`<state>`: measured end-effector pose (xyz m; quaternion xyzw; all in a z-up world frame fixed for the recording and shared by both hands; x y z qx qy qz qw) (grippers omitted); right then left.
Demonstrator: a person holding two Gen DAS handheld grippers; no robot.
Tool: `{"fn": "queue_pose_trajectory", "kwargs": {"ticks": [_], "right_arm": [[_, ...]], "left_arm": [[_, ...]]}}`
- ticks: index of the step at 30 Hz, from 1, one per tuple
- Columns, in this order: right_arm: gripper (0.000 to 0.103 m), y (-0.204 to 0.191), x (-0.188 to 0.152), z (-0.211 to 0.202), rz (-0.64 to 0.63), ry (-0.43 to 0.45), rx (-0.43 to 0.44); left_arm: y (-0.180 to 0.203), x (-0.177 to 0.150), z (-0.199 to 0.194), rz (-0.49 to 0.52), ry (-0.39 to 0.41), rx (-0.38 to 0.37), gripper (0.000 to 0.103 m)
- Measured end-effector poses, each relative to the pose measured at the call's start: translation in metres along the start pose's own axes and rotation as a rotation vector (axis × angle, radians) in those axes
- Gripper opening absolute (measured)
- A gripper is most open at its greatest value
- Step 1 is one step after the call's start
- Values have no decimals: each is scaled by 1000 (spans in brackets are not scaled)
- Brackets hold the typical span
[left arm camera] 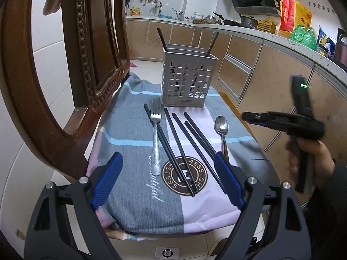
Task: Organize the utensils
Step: 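Lower the right tool onto the silver spoon and close on it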
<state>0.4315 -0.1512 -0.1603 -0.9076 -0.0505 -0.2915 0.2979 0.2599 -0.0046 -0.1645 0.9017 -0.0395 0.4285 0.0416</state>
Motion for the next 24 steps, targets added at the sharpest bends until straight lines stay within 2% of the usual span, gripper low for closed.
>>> {"fn": "queue_pose_trajectory", "kwargs": {"ticks": [6, 13, 18, 20, 24], "right_arm": [[25, 31, 19, 52, 31, -105, -1], [7, 32, 12, 85, 19, -221, 57], [4, 25, 18, 72, 5, -178, 51], [4, 15, 21, 54, -7, -145, 56], [4, -12, 28, 8, -77, -50, 14]], "left_arm": [[-1, -1, 7, -1, -27, -7, 85], [0, 1, 10, 0, -35, -11, 85], [1, 1, 10, -3, -37, -16, 85], [1, 1, 8, -4, -36, -17, 85], [-1, 2, 5, -17, -30, -21, 85]]}}
Point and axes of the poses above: each gripper's, at about its wrist camera, not at the fingertips, and z roughly the way its jaws point, y to its right, x to its top, the point moved 10 cm from there along z, roughly the way its jaws point, and after that the axes turned 8 degrees about z, right-handed, at the moved point
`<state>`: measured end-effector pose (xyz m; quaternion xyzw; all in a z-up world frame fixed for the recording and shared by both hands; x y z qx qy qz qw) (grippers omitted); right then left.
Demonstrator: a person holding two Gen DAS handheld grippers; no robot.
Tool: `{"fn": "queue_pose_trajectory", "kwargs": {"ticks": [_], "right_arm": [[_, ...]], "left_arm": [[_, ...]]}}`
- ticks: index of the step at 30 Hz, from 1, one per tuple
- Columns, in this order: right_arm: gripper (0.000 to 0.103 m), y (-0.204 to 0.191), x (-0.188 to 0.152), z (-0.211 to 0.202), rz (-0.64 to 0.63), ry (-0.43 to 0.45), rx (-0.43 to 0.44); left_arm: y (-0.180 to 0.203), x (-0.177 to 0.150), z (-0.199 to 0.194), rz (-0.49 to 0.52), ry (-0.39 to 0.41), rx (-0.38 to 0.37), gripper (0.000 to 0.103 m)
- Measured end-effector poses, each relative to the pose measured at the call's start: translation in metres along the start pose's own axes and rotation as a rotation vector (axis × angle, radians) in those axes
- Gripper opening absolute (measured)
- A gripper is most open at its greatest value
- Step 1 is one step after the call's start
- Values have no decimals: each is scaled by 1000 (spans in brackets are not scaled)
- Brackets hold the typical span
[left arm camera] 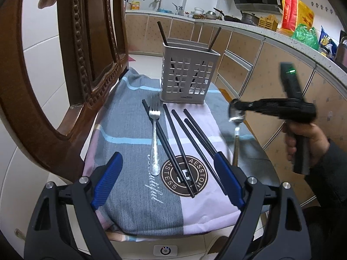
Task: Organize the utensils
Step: 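Lower the right tool onto the silver spoon and close on it, then lift the spoon into the basket and open the right tool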
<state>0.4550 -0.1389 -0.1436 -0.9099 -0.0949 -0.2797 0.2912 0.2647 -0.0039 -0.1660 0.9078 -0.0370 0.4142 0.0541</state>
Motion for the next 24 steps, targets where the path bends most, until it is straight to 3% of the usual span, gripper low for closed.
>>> {"fn": "queue_pose_trajectory", "kwargs": {"ticks": [8, 12, 16, 19, 24], "right_arm": [[4, -60, 21, -90, -164, 214, -151], [4, -91, 60, -133, -214, 371, -239], [4, -121, 125, -166, -254, 558, -343], [4, -128, 172, -165, -249, 653, -409], [4, -117, 221, -131, -187, 726, -492]], "left_arm": [[-2, 3, -10, -13, 13, -10, 85], [1, 2, -13, -5, 12, -25, 85], [1, 2, -18, -9, 19, -38, 85], [-2, 1, -19, -13, 14, -43, 85], [-9, -2, -19, -29, 6, -44, 85]]}}
Point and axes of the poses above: each gripper's, at about its wrist camera, not at the fingertips, and z roughly the way its jaws point, y to its right, x to its top, the point moved 10 cm from there along z, roughly the way its jaws point, and after that the axes turned 8 degrees about z, right-handed, at the moved point
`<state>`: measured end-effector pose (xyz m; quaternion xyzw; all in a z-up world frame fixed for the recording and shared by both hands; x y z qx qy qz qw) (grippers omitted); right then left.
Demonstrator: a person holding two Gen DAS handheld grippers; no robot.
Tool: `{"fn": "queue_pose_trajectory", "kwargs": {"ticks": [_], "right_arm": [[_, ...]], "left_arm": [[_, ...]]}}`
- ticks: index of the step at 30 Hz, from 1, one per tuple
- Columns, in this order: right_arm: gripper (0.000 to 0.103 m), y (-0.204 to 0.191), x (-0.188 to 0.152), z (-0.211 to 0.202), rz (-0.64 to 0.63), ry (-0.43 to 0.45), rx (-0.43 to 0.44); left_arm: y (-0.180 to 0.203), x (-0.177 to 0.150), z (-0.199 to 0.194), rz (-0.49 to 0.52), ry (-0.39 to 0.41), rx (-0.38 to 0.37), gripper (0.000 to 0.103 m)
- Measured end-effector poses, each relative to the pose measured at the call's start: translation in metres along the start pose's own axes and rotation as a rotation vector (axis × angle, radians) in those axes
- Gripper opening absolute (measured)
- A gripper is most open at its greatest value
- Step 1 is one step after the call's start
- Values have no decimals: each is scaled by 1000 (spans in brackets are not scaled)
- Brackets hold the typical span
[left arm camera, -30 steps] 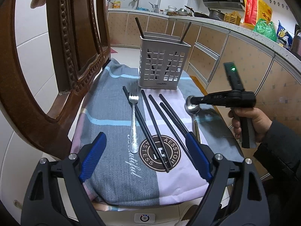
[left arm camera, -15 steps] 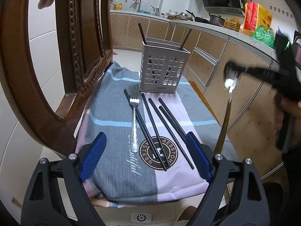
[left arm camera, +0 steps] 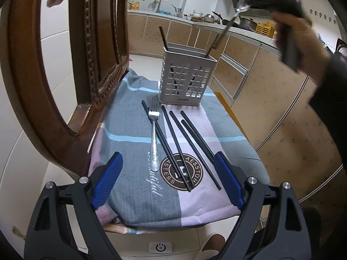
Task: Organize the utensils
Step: 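Lift the spoon into the basket and open the right tool, then move the left tool down toward the silver fork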
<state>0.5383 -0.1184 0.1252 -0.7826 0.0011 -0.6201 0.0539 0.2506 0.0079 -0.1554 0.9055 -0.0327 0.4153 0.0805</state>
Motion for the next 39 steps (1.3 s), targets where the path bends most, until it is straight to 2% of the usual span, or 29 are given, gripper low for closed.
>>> {"fn": "queue_pose_trajectory", "kwargs": {"ticks": [8, 15, 21, 27, 30, 31, 32, 34, 39], "right_arm": [[4, -6, -47, 77, -31, 8, -178], [3, -2, -101, 99, -63, 0, -227], [4, -1, -136, 104, -27, -72, -183], [7, -2, -148, 95, -10, -129, -123], [15, 0, -153, 93, -6, -173, -103], [21, 3, -153, 88, -2, -171, -96], [32, 7, -152, 82, 9, -171, -88], [46, 9, -155, 65, 54, -172, -50], [47, 31, -178, 5, 175, -220, 89]], "left_arm": [[-8, 2, -5, -26, 2, -16, 85], [-8, 4, -4, -34, 2, -26, 85], [-7, 4, -3, -35, -3, -25, 85], [-8, 2, 0, -35, -11, -10, 85], [-9, 0, 5, -31, -19, -2, 85], [-9, -1, 5, -31, -20, 1, 85], [-9, -1, 6, -30, -20, 3, 85], [-9, -4, 9, -30, -26, 7, 85], [-11, -10, 17, -31, -50, 22, 85]]}}
Point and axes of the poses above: each gripper's, at about its wrist camera, not at the fingertips, and z roughly the way its jaws point, y to its right, x to its top, the point moved 10 cm from there along z, roughly the way its jaws point, and after that the axes turned 8 degrees about z, right-handed, at the moved point
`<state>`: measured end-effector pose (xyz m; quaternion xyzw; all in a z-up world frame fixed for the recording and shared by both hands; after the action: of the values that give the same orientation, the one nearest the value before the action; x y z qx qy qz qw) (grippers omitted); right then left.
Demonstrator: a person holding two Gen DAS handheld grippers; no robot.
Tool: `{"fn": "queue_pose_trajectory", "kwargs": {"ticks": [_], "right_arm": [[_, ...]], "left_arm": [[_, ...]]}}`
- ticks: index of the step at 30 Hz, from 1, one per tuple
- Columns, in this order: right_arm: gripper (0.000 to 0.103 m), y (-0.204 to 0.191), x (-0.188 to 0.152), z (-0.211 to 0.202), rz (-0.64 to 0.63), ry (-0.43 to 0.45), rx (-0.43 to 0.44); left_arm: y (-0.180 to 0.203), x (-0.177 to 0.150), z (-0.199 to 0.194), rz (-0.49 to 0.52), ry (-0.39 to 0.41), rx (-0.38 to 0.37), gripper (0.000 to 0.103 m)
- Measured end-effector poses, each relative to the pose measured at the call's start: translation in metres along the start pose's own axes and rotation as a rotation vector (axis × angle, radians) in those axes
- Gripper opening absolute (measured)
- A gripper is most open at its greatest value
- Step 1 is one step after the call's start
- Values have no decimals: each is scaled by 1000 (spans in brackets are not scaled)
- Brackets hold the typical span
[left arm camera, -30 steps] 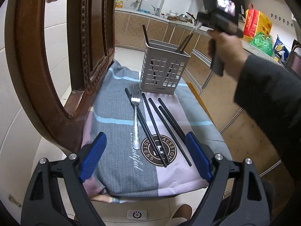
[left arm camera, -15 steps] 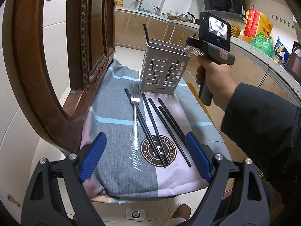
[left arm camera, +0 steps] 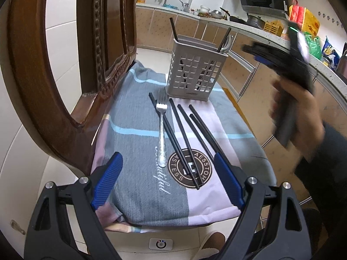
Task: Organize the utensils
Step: 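Move the left tool down toward the silver fork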
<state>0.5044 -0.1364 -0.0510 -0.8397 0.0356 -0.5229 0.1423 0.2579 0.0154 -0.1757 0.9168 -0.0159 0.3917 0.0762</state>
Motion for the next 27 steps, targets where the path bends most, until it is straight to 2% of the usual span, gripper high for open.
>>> {"fn": "queue_pose_trajectory", "kwargs": {"ticks": [4, 7, 9, 12, 15, 21, 27], "right_arm": [[58, 25, -31, -51, 123, -34, 74], [63, 42, -59, -91, 217, -23, 144], [67, 56, -77, -108, 265, -21, 141], [67, 58, -83, -108, 311, -79, 193], [67, 52, -79, -110, 239, -65, 197], [67, 55, -83, -101, 246, -130, 224], [67, 62, -78, -99, 279, -132, 238]], "left_arm": [[1, 1, 8, -5, -13, -10, 85], [4, 18, 17, 32, -5, -11, 85], [8, 36, 22, 59, 26, -36, 85], [10, 63, 46, 79, 36, -74, 85], [4, 82, 89, 84, 2, -52, 85], [-9, 92, 161, 97, -61, 15, 75], [-10, 93, 200, 105, -124, 46, 65]]}}
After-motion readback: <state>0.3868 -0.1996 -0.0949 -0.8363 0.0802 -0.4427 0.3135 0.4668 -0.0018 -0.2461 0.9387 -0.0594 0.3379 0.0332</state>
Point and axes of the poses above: each gripper's, at about its wrist camera, not at the fingertips, and z roughly the way its jaws point, y to its right, x to its top, the point moved 10 cm from there along z, roughly the way its jaws point, and after that the axes turned 8 degrees about z, right-handed, at the moved point
